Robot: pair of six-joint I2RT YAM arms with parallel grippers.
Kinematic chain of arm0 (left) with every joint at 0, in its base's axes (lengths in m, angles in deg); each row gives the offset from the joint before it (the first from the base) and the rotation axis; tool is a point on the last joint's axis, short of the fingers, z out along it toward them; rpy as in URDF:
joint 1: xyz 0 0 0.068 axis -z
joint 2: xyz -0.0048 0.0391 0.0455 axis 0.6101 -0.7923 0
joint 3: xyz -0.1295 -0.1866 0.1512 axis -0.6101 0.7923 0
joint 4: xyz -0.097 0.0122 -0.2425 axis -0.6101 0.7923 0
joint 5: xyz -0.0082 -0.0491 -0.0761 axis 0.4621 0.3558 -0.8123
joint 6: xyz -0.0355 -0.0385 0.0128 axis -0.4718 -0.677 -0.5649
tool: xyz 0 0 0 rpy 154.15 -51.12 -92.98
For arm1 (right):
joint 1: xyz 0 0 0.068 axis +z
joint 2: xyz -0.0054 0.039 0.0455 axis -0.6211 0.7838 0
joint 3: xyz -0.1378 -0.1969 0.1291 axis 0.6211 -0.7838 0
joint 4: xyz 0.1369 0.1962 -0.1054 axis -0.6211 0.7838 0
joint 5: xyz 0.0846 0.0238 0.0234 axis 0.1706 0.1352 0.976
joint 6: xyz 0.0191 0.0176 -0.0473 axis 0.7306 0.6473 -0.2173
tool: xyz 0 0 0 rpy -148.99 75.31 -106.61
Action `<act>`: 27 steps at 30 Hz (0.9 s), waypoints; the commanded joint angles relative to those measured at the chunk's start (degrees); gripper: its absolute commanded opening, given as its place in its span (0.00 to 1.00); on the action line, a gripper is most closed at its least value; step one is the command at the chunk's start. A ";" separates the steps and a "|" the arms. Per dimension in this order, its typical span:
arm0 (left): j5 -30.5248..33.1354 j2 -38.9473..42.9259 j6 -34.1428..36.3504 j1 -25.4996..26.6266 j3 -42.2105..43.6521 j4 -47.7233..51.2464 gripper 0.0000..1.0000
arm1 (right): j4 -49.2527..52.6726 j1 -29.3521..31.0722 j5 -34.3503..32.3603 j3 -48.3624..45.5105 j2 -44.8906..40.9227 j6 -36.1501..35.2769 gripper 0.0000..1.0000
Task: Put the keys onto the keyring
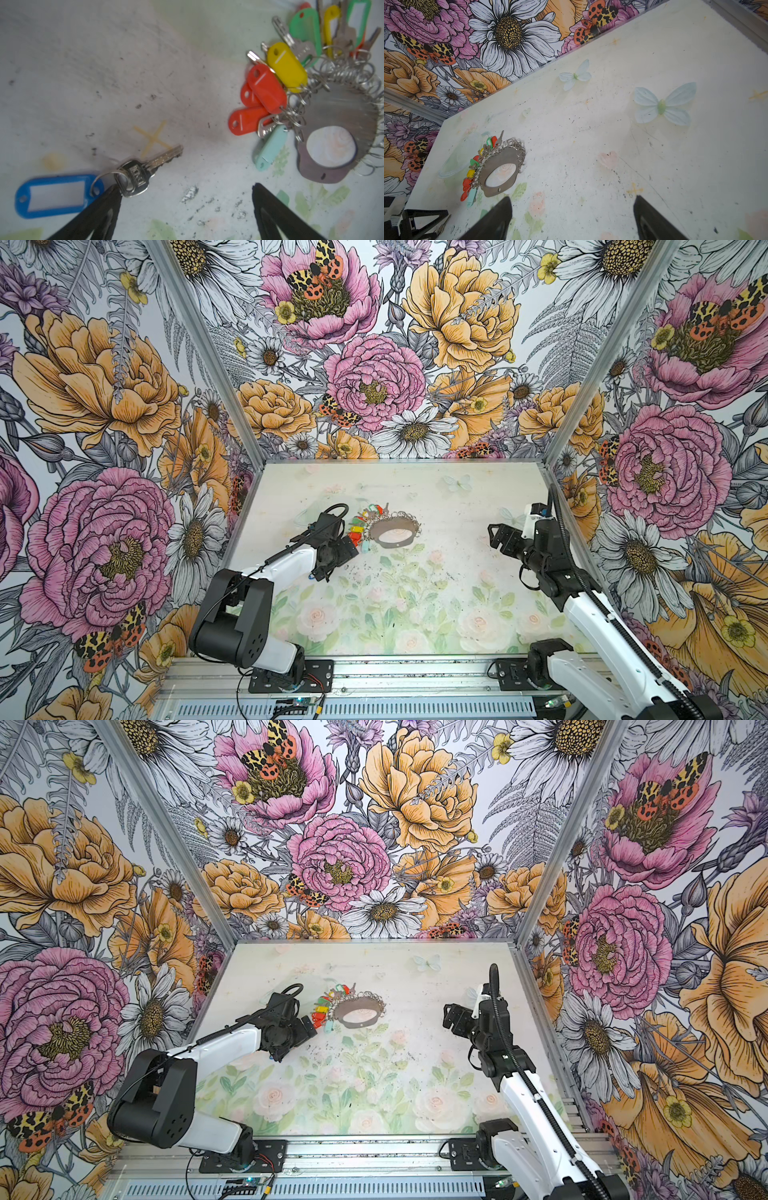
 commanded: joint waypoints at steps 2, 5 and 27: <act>0.71 -3.22 -4.08 7.58 -3.57 0.64 0.99 | -0.02 0.41 0.20 2.71 0.11 0.00 0.91; 1.41 -7.03 -6.06 13.88 -6.53 0.55 0.98 | -0.05 0.36 0.18 2.94 0.01 0.31 0.91; 1.22 6.07 -1.89 -5.86 -0.51 2.25 0.99 | 1.38 0.40 1.01 2.81 -0.80 0.43 0.91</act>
